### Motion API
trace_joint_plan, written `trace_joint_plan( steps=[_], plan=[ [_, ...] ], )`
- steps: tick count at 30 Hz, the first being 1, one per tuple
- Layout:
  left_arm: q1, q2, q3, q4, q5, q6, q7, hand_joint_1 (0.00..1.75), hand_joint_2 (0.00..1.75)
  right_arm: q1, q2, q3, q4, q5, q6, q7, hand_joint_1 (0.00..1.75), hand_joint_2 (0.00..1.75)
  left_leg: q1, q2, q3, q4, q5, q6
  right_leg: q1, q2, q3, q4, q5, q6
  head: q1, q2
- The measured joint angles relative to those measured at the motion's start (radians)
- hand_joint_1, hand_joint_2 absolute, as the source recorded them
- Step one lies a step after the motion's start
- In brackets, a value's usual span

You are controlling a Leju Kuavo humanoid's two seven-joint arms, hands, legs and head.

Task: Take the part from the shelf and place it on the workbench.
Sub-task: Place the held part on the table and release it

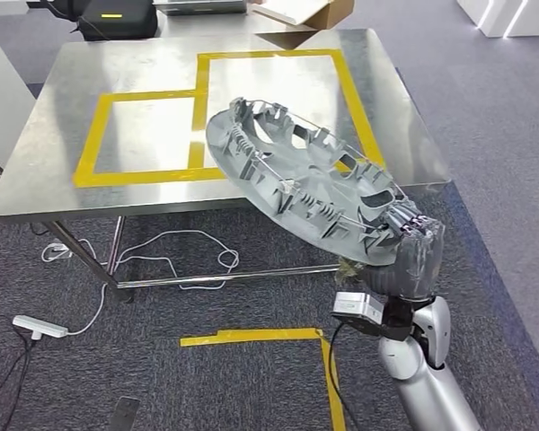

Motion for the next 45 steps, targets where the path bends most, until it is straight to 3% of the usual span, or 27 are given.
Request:
trace_joint_plan(
  steps=[2,4,5,6,7,9,10,13,15,18,19,20,22,24,25,29,31,33,35,36,37,38,40,41,43,45],
  plan=[
    [-0.001,0.000,0.000,0.000,0.000,-0.002,0.000,0.00,1.75,-0.001,0.000,0.002,0.000,0.000,0.000,0.000,1.75,1.75,0.000,0.000,0.000,0.000,0.000,0.004,-0.002,0.001,-0.061,0.128,-0.060,0.006,0.003,0.000],
    [0.000,0.000,0.000,0.000,0.000,-0.005,-0.002,0.00,1.75,0.000,0.000,0.002,0.002,0.000,0.001,0.000,1.75,1.75,-0.001,-0.001,0.001,0.001,-0.001,0.005,-0.003,0.001,-0.107,0.215,-0.079,0.010,0.003,0.000],
    [0.000,0.000,0.000,0.000,-0.001,-0.008,-0.005,0.00,1.75,0.000,0.000,0.002,0.003,0.000,0.001,0.000,1.75,1.75,-0.001,-0.002,0.002,0.001,-0.002,0.005,-0.004,0.001,-0.105,0.205,-0.061,0.011,0.003,0.000],
    [0.000,0.000,-0.001,0.000,-0.001,-0.010,-0.008,0.00,1.75,-0.001,0.000,0.003,0.003,0.001,0.002,0.000,1.75,1.75,-0.001,-0.003,0.003,0.002,-0.003,0.004,-0.004,0.001,-0.084,0.157,-0.028,0.010,0.003,0.000],
    [0.000,0.000,-0.001,0.000,-0.002,-0.013,-0.010,0.00,1.75,-0.002,0.000,0.003,0.003,0.002,0.002,0.000,1.75,1.75,-0.001,-0.004,0.005,0.002,-0.005,0.002,-0.004,0.001,-0.051,0.089,0.008,0.007,0.003,0.000],
    [-0.002,0.000,-0.002,0.000,-0.005,-0.017,-0.013,0.00,1.75,-0.007,0.000,0.007,0.004,0.003,0.004,-0.001,1.75,1.75,-0.005,-0.005,0.006,0.005,-0.011,-0.006,-0.003,0.001,0.012,-0.028,0.044,0.001,0.002,0.000],
    [-0.003,0.000,-0.002,0.000,-0.005,-0.018,-0.014,0.00,1.75,-0.010,0.001,0.009,0.005,0.004,0.004,-0.001,1.75,1.75,-0.007,-0.006,0.005,0.005,-0.012,-0.011,-0.002,0.002,0.027,-0.054,0.044,-0.004,0.002,0.000],
    [-0.003,0.001,-0.002,0.000,-0.006,-0.018,-0.014,0.00,1.75,-0.014,0.002,0.011,0.008,0.006,0.004,0.000,1.75,1.75,-0.006,-0.005,0.007,0.007,-0.018,-0.028,-0.001,0.003,0.037,-0.065,0.037,-0.021,0.000,0.000],
    [-0.004,0.003,-0.002,0.000,-0.006,-0.018,-0.015,0.00,1.75,-0.017,0.003,0.013,0.010,0.007,0.005,0.000,1.75,1.75,-0.003,-0.004,-0.009,0.051,-0.044,-0.039,-0.005,0.001,0.049,-0.070,0.034,-0.033,-0.006,0.000],
    [-0.002,0.003,-0.002,0.000,-0.006,-0.019,-0.015,0.00,1.75,-0.019,0.006,0.019,0.015,0.008,0.006,-0.001,1.75,1.75,0.002,-0.003,-0.107,0.233,-0.113,-0.050,-0.005,0.001,0.066,-0.071,0.022,-0.042,-0.012,0.000],
    [-0.001,0.003,-0.002,0.000,-0.006,-0.019,-0.015,0.00,1.75,-0.019,0.006,0.020,0.017,0.008,0.006,-0.001,1.75,1.75,0.002,-0.003,-0.135,0.275,-0.116,-0.051,-0.004,0.001,0.073,-0.071,0.016,-0.043,-0.012,0.000],
    [0.000,0.003,-0.002,0.000,-0.006,-0.020,-0.015,0.00,1.75,-0.019,0.006,0.020,0.020,0.008,0.006,0.000,1.75,1.75,0.002,-0.003,-0.149,0.284,-0.099,-0.050,-0.004,0.002,0.082,-0.071,0.009,-0.042,-0.012,0.000],
    [0.001,0.003,-0.002,0.000,-0.006,-0.020,-0.015,0.00,1.75,-0.019,0.007,0.021,0.024,0.008,0.006,0.000,1.75,1.75,0.001,-0.003,-0.123,0.194,-0.013,-0.042,-0.003,0.003,0.104,-0.072,-0.008,-0.039,-0.012,0.000],
    [0.001,0.004,-0.002,0.000,-0.006,-0.020,-0.015,0.00,1.75,-0.020,0.008,0.022,0.026,0.008,0.006,0.000,1.75,1.75,-0.004,-0.002,-0.075,0.082,0.044,-0.028,-0.002,0.003,0.121,-0.074,-0.026,-0.030,-0.011,0.000],
    [0.000,0.004,-0.002,0.000,-0.006,-0.020,-0.015,0.00,1.75,-0.022,0.008,0.023,0.027,0.008,0.006,0.000,1.75,1.75,-0.007,-0.001,-0.059,0.047,0.045,-0.022,-0.001,0.003,0.126,-0.076,-0.033,-0.024,-0.011,0.000],
    [0.001,0.003,-0.003,0.000,-0.005,-0.020,-0.015,0.00,1.75,-0.027,0.009,0.024,0.028,0.005,0.008,0.002,1.75,1.75,-0.006,-0.003,-0.024,0.007,0.012,0.000,-0.001,0.002,0.126,-0.053,-0.034,0.002,-0.010,0.000],
    [0.001,0.003,-0.003,0.000,-0.004,-0.020,-0.015,0.00,1.75,-0.029,0.009,0.026,0.029,-0.002,0.012,0.003,1.75,1.75,-0.001,-0.005,-0.005,0.000,0.002,0.010,-0.004,0.002,0.070,0.039,-0.048,0.010,-0.007,0.000],
    [0.001,0.003,-0.003,0.000,-0.002,-0.020,-0.015,0.00,1.75,-0.029,0.009,0.029,0.033,-0.010,0.016,0.003,1.75,1.75,-0.001,-0.006,0.010,0.000,-0.015,0.014,-0.005,0.003,-0.022,0.165,-0.088,0.017,-0.005,0.000],
    [0.007,0.002,-0.003,0.000,0.000,-0.020,-0.015,0.00,1.75,-0.027,0.009,0.029,0.038,-0.017,0.021,0.005,1.75,1.75,-0.001,-0.009,0.035,0.000,-0.036,0.012,-0.006,0.002,-0.084,0.210,-0.108,0.021,-0.005,0.000],
    [0.009,0.001,-0.003,0.000,0.001,-0.019,-0.015,0.00,1.75,-0.026,0.009,0.029,0.041,-0.022,0.024,0.006,1.75,1.75,-0.001,-0.010,0.050,0.000,-0.047,0.010,-0.006,0.002,-0.093,0.185,-0.088,0.021,-0.005,0.000],
    [0.011,0.000,-0.003,0.000,0.002,-0.018,-0.014,0.00,1.75,-0.025,0.009,0.029,0.043,-0.026,0.025,0.007,1.75,1.75,-0.001,-0.011,0.067,0.000,-0.059,0.008,-0.006,0.002,-0.089,0.134,-0.047,0.019,-0.005,0.000],
    [0.012,-0.001,-0.003,0.000,0.002,-0.016,-0.012,0.00,1.75,-0.024,0.009,0.030,0.044,-0.029,0.026,0.007,1.75,1.75,-0.001,-0.012,0.080,-0.001,-0.071,0.004,-0.006,0.001,-0.081,0.069,0.014,0.016,-0.004,0.000],
    [0.011,-0.003,-0.003,0.000,0.004,-0.011,-0.009,0.00,1.75,-0.023,0.010,0.031,0.047,-0.034,0.027,0.006,1.75,1.75,-0.003,-0.013,0.097,0.000,-0.091,-0.006,-0.001,0.000,-0.063,-0.024,0.088,0.003,-0.004,0.000],
    [0.010,-0.003,-0.003,0.000,0.005,-0.009,-0.008,0.00,1.75,-0.023,0.011,0.032,0.048,-0.035,0.027,0.006,1.75,1.75,-0.004,-0.012,0.101,0.000,-0.098,-0.013,0.001,0.000,-0.058,-0.042,0.100,-0.004,-0.002,0.000],
    [0.008,-0.002,-0.002,0.000,0.006,-0.005,-0.006,0.00,1.75,-0.022,0.013,0.032,0.049,-0.037,0.028,0.008,1.75,1.75,-0.004,-0.011,0.109,0.001,-0.104,-0.022,0.003,0.001,-0.043,-0.047,0.089,-0.021,-0.001,0.000],
    [0.005,-0.002,-0.003,-0.001,0.006,-0.003,-0.006,0.00,1.75,-0.020,0.013,0.030,0.049,-0.037,0.028,0.011,1.75,1.75,-0.003,-0.010,0.095,0.046,-0.108,-0.029,-0.002,0.001,-0.021,-0.057,0.079,-0.033,-0.002,0.000]
  ],
)
